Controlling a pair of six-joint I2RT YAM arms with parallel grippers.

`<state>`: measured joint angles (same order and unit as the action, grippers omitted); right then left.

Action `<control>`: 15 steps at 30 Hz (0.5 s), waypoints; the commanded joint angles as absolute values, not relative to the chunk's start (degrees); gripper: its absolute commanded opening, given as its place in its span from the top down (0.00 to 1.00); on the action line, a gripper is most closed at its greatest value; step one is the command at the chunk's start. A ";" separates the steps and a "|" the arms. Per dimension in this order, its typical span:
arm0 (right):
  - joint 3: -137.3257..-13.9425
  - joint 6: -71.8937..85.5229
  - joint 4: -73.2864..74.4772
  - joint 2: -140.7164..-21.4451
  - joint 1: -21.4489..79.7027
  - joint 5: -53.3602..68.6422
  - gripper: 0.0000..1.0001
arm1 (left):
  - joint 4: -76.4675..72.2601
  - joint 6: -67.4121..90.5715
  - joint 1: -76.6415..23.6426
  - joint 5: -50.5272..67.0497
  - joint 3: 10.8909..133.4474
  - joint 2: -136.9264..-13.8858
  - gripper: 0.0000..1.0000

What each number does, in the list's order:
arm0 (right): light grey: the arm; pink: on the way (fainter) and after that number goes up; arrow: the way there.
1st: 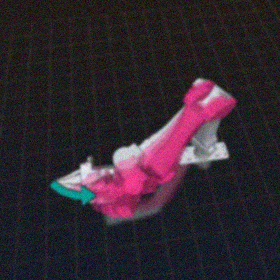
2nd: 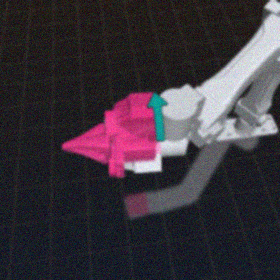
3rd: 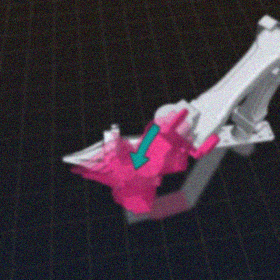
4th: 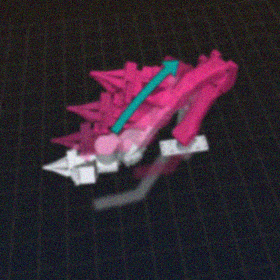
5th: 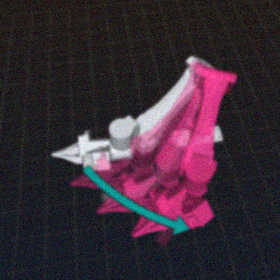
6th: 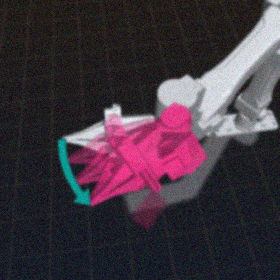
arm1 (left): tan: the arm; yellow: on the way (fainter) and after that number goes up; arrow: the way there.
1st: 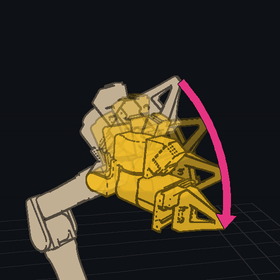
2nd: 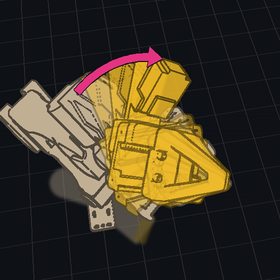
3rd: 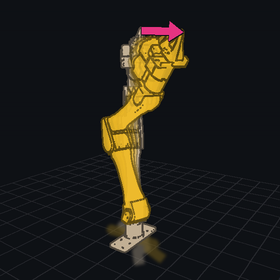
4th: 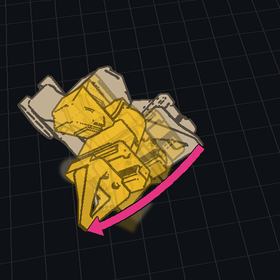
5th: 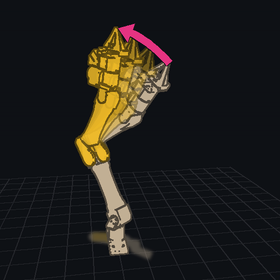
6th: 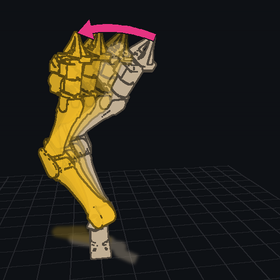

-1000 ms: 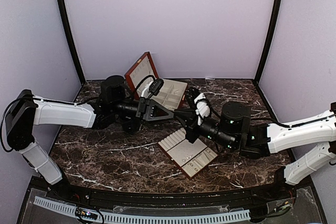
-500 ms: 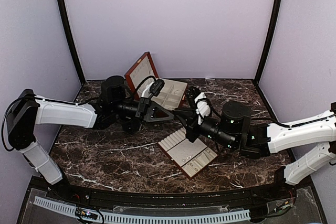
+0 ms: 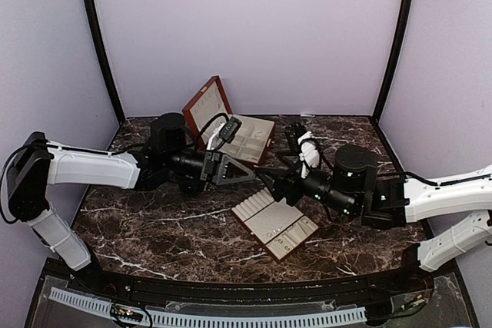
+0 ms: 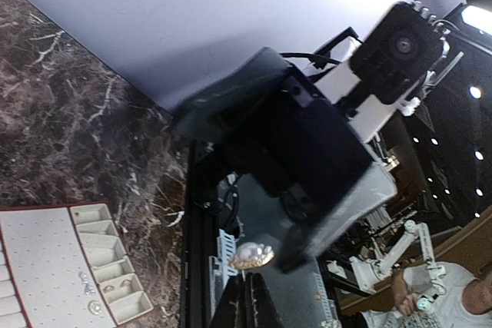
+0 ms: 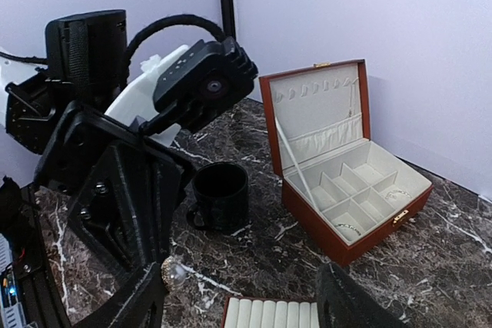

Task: Organize the mixed jewelry
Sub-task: Pass from the right arm to the left, then pass from the left arm to the right

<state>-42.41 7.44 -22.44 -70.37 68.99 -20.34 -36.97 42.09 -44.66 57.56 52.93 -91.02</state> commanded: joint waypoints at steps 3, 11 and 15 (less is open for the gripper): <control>-41.90 14.54 -22.41 -64.95 68.22 -13.12 0.29 | -26.62 27.30 -44.19 48.41 53.71 -87.99 1.00; -42.31 23.87 -19.95 -64.54 62.83 -5.27 0.28 | -26.58 21.16 -44.21 46.93 52.99 -86.70 1.00; -45.99 30.02 -15.32 -68.70 56.98 7.83 0.31 | -26.16 12.24 -44.21 46.15 49.94 -83.87 1.00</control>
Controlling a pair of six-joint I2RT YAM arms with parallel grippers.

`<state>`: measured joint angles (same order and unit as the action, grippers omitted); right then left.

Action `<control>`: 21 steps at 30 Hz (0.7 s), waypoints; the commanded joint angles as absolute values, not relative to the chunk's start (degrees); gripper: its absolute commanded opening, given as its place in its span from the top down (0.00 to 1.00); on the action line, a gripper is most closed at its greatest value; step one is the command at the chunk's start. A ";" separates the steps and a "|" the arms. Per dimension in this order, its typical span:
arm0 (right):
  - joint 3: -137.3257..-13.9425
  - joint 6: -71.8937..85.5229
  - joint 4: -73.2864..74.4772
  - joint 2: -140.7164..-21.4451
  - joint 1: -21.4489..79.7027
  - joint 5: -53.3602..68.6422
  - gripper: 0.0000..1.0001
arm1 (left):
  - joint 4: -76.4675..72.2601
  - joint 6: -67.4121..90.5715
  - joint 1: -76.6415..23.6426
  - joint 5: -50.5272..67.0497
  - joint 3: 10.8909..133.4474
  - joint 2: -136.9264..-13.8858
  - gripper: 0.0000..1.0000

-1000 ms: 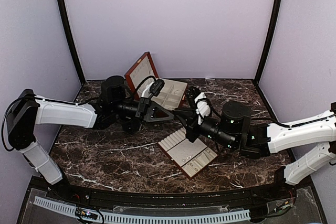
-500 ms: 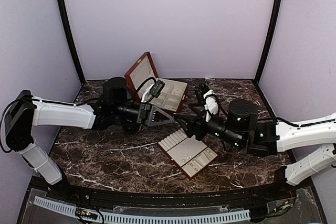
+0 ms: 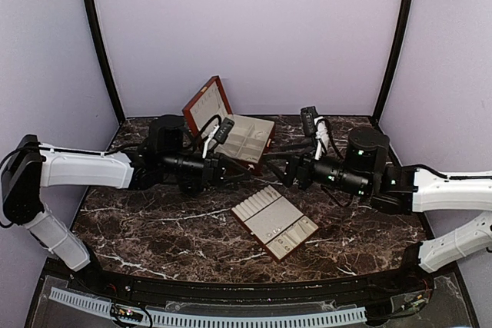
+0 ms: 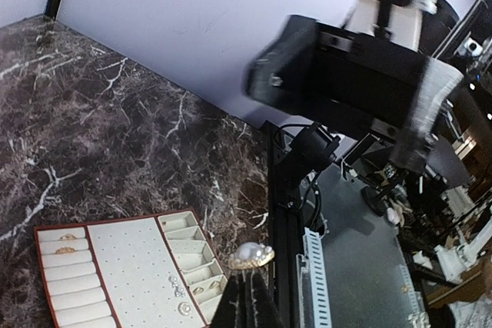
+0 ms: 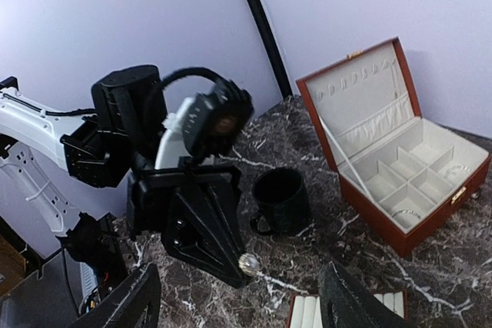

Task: Organize the mixed jewelry
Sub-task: Pass from the left arm to the right

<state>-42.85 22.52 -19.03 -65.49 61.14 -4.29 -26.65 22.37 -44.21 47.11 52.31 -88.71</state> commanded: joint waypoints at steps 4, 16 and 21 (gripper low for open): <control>-45.73 31.75 -16.59 -70.00 55.73 17.89 0.33 | -22.53 4.27 -44.47 46.23 49.32 -82.26 1.00; -50.36 31.08 -15.44 -76.00 55.55 21.76 0.54 | -23.33 3.41 -45.52 48.25 48.78 -82.58 1.00; -52.02 31.32 -15.82 -78.21 55.55 22.50 0.59 | -22.88 2.95 -45.76 48.01 48.60 -82.61 1.00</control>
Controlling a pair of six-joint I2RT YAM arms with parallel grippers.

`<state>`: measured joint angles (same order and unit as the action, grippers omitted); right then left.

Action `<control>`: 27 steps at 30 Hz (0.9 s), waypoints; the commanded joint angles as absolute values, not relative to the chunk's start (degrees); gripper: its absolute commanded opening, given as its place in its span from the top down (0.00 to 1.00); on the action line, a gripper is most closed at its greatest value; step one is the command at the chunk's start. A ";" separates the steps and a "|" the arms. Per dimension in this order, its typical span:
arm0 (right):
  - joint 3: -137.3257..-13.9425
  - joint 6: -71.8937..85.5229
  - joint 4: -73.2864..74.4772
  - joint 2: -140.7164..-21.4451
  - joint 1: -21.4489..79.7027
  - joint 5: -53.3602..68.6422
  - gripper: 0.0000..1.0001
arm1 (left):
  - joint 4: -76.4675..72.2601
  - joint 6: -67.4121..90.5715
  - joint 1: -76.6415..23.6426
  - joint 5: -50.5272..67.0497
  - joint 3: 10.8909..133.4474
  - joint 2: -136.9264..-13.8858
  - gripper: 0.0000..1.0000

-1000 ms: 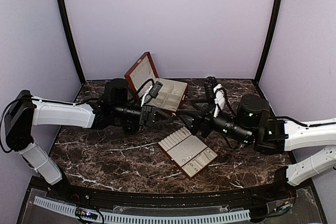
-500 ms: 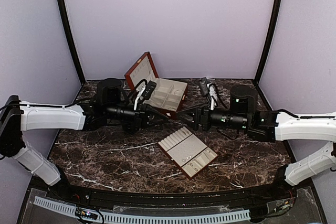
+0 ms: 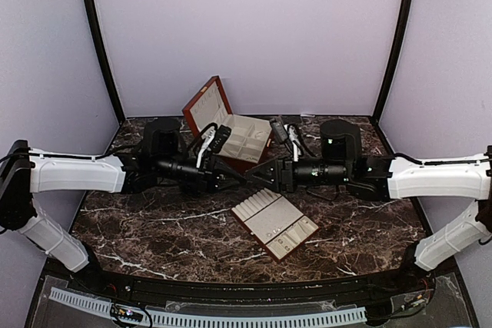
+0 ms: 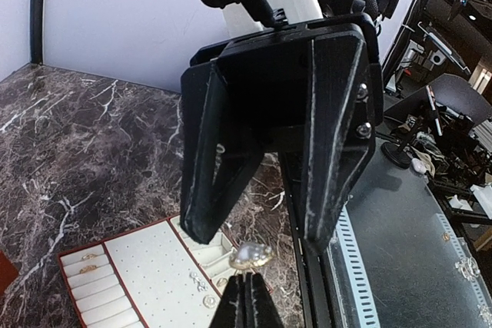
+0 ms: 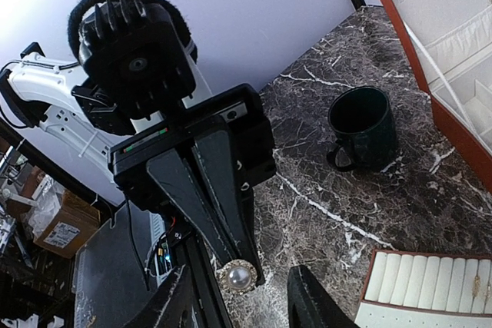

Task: Organize the mixed jewelry
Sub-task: Pass from the left arm to the right

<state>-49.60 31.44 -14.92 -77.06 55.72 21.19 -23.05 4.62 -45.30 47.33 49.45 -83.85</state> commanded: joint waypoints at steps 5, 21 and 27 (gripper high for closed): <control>-52.73 31.63 -15.91 -79.39 55.55 22.94 0.64 | -22.63 2.72 -45.92 47.97 48.60 -82.54 1.00; -52.73 32.73 -16.57 -79.53 55.46 23.86 0.81 | -22.66 2.55 -46.32 47.64 48.34 -82.90 1.00; -52.14 33.19 -17.02 -79.09 55.46 23.13 0.89 | -22.24 2.15 -46.32 47.33 48.18 -83.18 1.00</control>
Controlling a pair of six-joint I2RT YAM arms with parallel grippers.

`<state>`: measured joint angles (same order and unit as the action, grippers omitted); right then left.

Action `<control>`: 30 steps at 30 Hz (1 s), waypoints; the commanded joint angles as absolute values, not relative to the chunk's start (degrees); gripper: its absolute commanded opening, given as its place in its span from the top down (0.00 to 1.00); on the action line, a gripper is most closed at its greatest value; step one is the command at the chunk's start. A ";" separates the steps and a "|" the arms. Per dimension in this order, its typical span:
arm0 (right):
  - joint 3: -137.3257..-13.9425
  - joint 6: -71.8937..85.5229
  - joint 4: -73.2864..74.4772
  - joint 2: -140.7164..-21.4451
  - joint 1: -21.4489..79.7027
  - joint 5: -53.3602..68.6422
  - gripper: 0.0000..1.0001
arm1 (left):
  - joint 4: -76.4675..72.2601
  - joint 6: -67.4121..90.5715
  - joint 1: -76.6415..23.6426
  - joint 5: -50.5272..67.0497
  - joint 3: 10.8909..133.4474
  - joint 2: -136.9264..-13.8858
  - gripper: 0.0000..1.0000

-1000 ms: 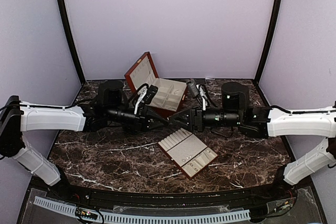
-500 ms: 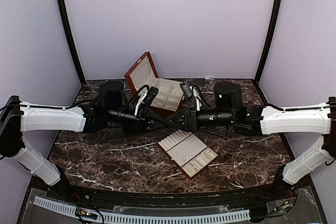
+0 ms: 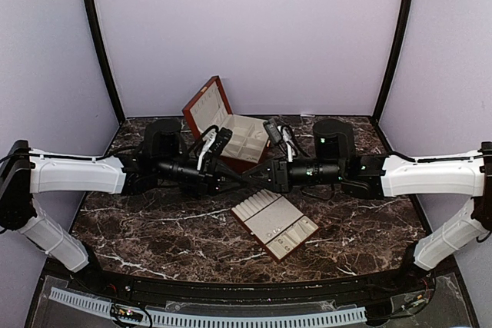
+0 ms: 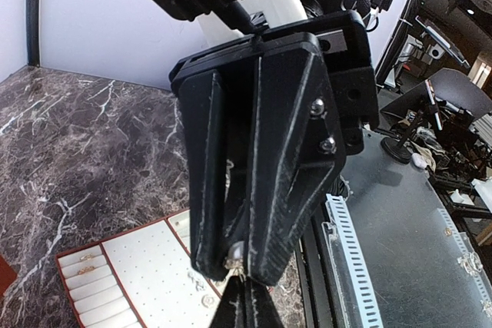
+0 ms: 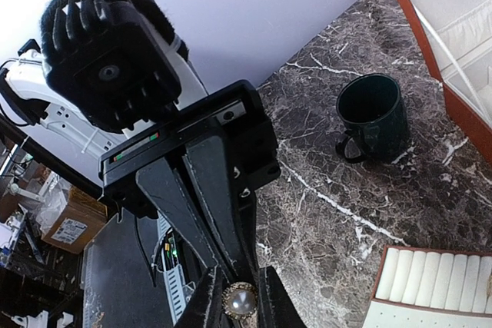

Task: Organize the mixed jewelry
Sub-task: Pass from the left arm to the right, then pass from the right arm to the left

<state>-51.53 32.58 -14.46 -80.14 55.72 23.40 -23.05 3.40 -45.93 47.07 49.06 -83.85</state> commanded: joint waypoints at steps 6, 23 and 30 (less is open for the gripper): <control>-52.03 33.44 -15.98 -78.55 55.46 21.45 0.98 | -21.77 1.76 -46.40 46.60 48.33 -83.43 1.00; -46.29 33.59 -4.88 -75.72 54.19 16.00 0.99 | -10.11 0.55 -40.76 38.33 49.34 -73.71 0.41; -41.84 35.55 -2.43 -77.22 57.42 10.80 0.99 | -6.64 2.64 -33.00 33.26 54.73 -72.50 0.40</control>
